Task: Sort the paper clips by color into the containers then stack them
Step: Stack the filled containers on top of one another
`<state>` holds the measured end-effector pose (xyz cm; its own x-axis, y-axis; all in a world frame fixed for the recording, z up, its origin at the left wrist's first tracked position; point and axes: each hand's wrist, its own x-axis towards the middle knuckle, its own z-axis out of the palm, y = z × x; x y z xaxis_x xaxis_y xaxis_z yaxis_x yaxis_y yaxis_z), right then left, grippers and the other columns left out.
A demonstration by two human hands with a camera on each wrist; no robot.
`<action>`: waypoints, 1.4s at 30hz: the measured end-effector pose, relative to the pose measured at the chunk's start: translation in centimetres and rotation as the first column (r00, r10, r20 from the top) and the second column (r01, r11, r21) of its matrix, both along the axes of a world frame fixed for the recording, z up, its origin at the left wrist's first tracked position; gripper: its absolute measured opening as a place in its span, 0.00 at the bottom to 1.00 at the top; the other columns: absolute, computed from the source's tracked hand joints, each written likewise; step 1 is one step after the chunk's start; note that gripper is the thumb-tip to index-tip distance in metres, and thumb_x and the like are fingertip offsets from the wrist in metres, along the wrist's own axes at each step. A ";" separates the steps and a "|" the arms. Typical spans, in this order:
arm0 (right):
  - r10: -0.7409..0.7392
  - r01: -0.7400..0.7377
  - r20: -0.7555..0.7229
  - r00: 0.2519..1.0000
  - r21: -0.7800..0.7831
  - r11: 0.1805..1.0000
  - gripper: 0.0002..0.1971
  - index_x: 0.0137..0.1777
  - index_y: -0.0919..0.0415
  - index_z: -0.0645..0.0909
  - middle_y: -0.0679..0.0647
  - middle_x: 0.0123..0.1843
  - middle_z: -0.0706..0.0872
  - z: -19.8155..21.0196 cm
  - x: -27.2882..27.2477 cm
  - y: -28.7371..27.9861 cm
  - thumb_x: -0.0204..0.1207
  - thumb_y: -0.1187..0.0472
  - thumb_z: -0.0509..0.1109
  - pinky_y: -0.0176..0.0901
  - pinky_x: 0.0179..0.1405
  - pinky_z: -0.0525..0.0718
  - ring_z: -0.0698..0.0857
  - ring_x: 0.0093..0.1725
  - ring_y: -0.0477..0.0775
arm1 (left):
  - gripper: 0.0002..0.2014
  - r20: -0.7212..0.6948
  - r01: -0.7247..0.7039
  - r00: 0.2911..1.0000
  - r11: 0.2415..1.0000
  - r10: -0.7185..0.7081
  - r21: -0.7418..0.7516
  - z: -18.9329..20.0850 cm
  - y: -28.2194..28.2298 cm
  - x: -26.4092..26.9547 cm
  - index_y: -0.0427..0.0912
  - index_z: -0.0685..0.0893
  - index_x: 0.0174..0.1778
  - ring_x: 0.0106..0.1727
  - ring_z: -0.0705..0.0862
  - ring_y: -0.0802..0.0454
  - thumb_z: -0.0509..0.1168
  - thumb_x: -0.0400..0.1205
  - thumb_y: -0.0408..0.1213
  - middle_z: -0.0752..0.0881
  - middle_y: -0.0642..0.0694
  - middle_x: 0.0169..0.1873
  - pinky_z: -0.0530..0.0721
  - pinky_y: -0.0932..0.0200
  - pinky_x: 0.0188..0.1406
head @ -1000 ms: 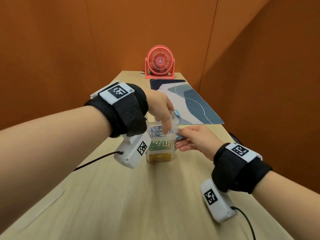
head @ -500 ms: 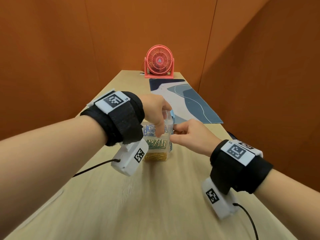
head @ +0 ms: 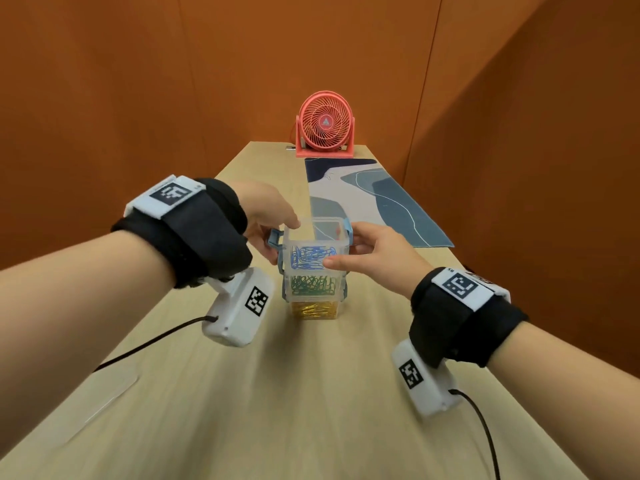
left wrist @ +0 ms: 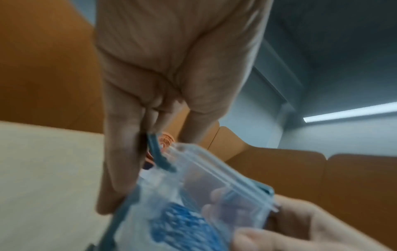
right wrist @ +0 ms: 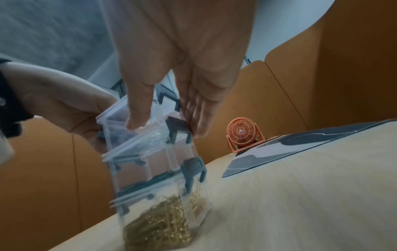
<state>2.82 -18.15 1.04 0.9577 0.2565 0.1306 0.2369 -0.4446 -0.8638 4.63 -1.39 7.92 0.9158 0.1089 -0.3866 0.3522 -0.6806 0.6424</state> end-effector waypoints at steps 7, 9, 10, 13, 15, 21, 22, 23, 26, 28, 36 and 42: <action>0.015 -0.015 -0.002 1.000 0.033 0.999 0.26 0.66 0.56 0.78 0.45 0.52 0.87 -0.2 0.2 -0.1 0.67 0.61 0.79 0.23 0.43 0.84 0.86 0.47 0.36 | 0.21 -0.038 0.038 0.999 0.999 -0.037 0.019 0.4 -0.4 -0.3 0.23 0.68 0.70 0.57 0.85 0.32 0.58 0.85 0.35 0.82 0.25 0.60 0.86 0.46 0.46; 0.006 -0.006 0.003 1.000 -0.014 1.000 0.28 0.67 0.56 0.76 0.47 0.57 0.87 0.0 0.2 -0.3 0.67 0.58 0.79 0.30 0.50 0.85 0.86 0.52 0.42 | 0.25 -0.025 0.049 0.998 0.999 -0.049 -0.010 0.5 0.6 -0.6 0.24 0.71 0.68 0.53 0.87 0.35 0.60 0.84 0.44 0.86 0.28 0.55 0.88 0.48 0.48; 0.006 -0.007 -0.005 1.000 -0.040 0.999 0.29 0.68 0.56 0.75 0.48 0.60 0.86 0.1 0.2 -0.3 0.67 0.56 0.79 0.36 0.55 0.85 0.86 0.56 0.45 | 0.29 -0.026 0.057 0.998 0.998 -0.057 -0.010 0.5 1.5 -0.7 0.26 0.71 0.68 0.53 0.87 0.37 0.60 0.83 0.49 0.87 0.30 0.53 0.87 0.46 0.50; 0.001 -0.003 -0.042 0.999 -0.047 0.999 0.32 0.71 0.54 0.72 0.49 0.65 0.82 0.2 0.0 -0.5 0.68 0.47 0.76 0.42 0.61 0.81 0.82 0.62 0.48 | 0.33 -0.097 0.109 0.991 0.972 -0.090 0.209 0.8 5.4 -1.6 0.34 0.74 0.68 0.55 0.86 0.42 0.58 0.79 0.60 0.88 0.39 0.53 0.83 0.41 0.59; -0.035 0.034 -0.015 0.999 -0.044 0.998 0.29 0.70 0.54 0.74 0.48 0.65 0.81 0.5 -0.4 -0.4 0.71 0.43 0.71 0.39 0.57 0.77 0.80 0.62 0.47 | 0.31 -0.237 0.206 0.965 0.878 -0.111 0.431 0.6 7.8 -2.3 0.39 0.77 0.67 0.54 0.85 0.45 0.63 0.76 0.60 0.87 0.44 0.54 0.82 0.46 0.59; -0.149 0.151 0.052 0.987 -0.025 0.988 0.14 0.57 0.61 0.82 0.55 0.54 0.88 1.1 -0.6 0.9 0.80 0.53 0.63 0.50 0.59 0.83 0.85 0.54 0.54 | 0.44 -0.582 0.528 0.813 0.409 0.010 0.744 -2.6 10.2 -4.8 0.42 0.76 0.70 0.62 0.81 0.49 0.76 0.62 0.63 0.82 0.48 0.65 0.76 0.59 0.63; -0.176 0.179 0.067 0.982 -0.033 0.983 0.14 0.54 0.63 0.83 0.58 0.53 0.89 1.0 -0.7 1.1 0.80 0.54 0.62 0.55 0.60 0.84 0.86 0.54 0.58 | 0.44 -0.592 0.537 0.806 0.385 0.030 0.751 -3.2 10.3 -5.1 0.42 0.76 0.71 0.65 0.79 0.49 0.76 0.62 0.62 0.81 0.47 0.67 0.74 0.59 0.67; -0.199 0.203 0.081 0.977 -0.045 0.978 0.16 0.52 0.67 0.83 0.62 0.51 0.89 1.0 -0.8 1.3 0.80 0.54 0.61 0.61 0.58 0.84 0.86 0.54 0.63 | 0.44 -0.602 0.544 0.797 0.373 0.048 0.751 -3.8 10.3 -5.5 0.42 0.75 0.72 0.68 0.77 0.49 0.76 0.63 0.61 0.79 0.47 0.69 0.72 0.59 0.69; -0.235 0.245 0.127 0.964 -0.063 0.968 0.23 0.50 0.75 0.80 0.73 0.50 0.86 0.5 -0.9 1.9 0.76 0.52 0.57 0.72 0.51 0.82 0.83 0.53 0.73 | 0.39 -0.653 0.594 0.756 0.376 0.039 0.711 -5.8 10.2 -6.0 0.40 0.74 0.73 0.72 0.74 0.50 0.73 0.70 0.58 0.76 0.47 0.73 0.69 0.62 0.66; -0.242 0.249 0.122 0.963 -0.052 0.967 0.26 0.49 0.77 0.78 0.76 0.50 0.84 0.3 -1.0 2.1 0.72 0.51 0.54 0.73 0.51 0.81 0.82 0.53 0.75 | 0.34 -0.679 0.641 0.734 0.349 -0.017 0.684 -6.8 9.6 -6.2 0.40 0.76 0.70 0.69 0.77 0.51 0.71 0.73 0.56 0.78 0.47 0.71 0.71 0.64 0.62; -0.192 0.196 -0.042 0.980 0.100 0.976 0.19 0.64 0.55 0.78 0.56 0.66 0.82 0.3 -1.8 2.9 0.82 0.62 0.47 0.59 0.69 0.76 0.79 0.66 0.57 | 0.27 -0.086 0.148 0.989 0.813 -0.120 0.564 -1.2 7.6 -3.4 0.36 0.82 0.50 0.39 0.84 0.47 0.74 0.67 0.56 0.85 0.40 0.43 0.86 0.57 0.42; -0.205 0.236 -0.163 0.965 0.202 0.950 0.14 0.44 0.51 0.78 0.61 0.60 0.84 -0.4 -2.0 3.0 0.80 0.61 0.50 0.63 0.62 0.82 0.82 0.59 0.62 | 0.25 0.538 0.190 0.841 0.964 -0.062 -0.187 3.5 3.7 -3.9 0.38 0.84 0.57 0.53 0.86 0.48 0.75 0.69 0.48 0.87 0.40 0.52 0.83 0.55 0.60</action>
